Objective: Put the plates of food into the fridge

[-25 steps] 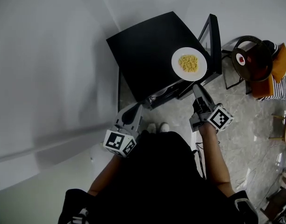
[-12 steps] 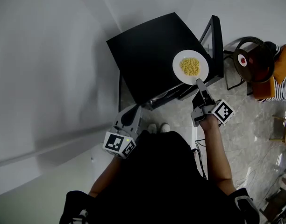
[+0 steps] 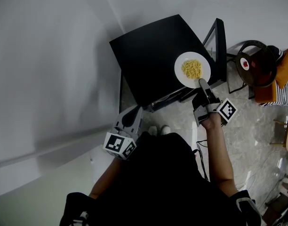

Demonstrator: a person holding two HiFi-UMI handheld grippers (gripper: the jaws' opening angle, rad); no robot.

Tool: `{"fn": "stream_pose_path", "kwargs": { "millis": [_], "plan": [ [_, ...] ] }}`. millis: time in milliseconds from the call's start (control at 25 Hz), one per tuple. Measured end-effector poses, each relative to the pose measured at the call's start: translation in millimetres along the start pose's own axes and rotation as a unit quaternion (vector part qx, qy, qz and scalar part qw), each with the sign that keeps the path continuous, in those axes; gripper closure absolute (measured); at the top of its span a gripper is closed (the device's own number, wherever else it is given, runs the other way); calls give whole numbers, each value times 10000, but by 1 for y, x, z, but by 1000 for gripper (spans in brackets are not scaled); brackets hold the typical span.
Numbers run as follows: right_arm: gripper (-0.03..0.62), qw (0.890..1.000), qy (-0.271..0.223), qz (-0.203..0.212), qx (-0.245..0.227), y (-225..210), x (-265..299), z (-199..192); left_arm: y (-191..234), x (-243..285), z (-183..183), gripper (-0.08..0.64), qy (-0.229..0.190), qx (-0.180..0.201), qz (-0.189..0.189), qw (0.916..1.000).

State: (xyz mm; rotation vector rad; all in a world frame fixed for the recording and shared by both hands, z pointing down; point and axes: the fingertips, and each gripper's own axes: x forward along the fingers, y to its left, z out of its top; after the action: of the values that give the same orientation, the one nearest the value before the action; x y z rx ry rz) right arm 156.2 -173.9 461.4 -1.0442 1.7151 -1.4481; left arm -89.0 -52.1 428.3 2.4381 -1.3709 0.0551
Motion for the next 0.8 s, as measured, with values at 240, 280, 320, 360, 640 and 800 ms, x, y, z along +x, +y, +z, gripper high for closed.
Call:
{"fn": "stream_pose_path", "kwargs": {
  "millis": [240, 280, 320, 360, 640, 800],
  "plan": [
    [558, 9988, -1, -92, 487, -10, -4, -2, 6, 8, 3, 537, -16, -18, -32, 10000],
    [558, 9984, 9, -120, 561, -12, -5, -3, 7, 11, 3, 537, -8, -24, -50, 10000],
    [558, 9980, 27, -154, 617, -15, -6, -3, 8, 13, 2, 537, 7, -30, -68, 10000],
    [558, 9976, 40, -189, 661, -17, -8, -3, 9, 16, 0, 537, 31, -34, -87, 10000],
    [558, 9974, -96, -364, 613, -25, -41, -4, 5, 19, -7, 537, 88, -15, -262, 9996],
    [558, 9966, -205, -446, 657, -25, -74, -7, -12, 10, -7, 537, 87, 48, -401, 9991]
  ]
}}
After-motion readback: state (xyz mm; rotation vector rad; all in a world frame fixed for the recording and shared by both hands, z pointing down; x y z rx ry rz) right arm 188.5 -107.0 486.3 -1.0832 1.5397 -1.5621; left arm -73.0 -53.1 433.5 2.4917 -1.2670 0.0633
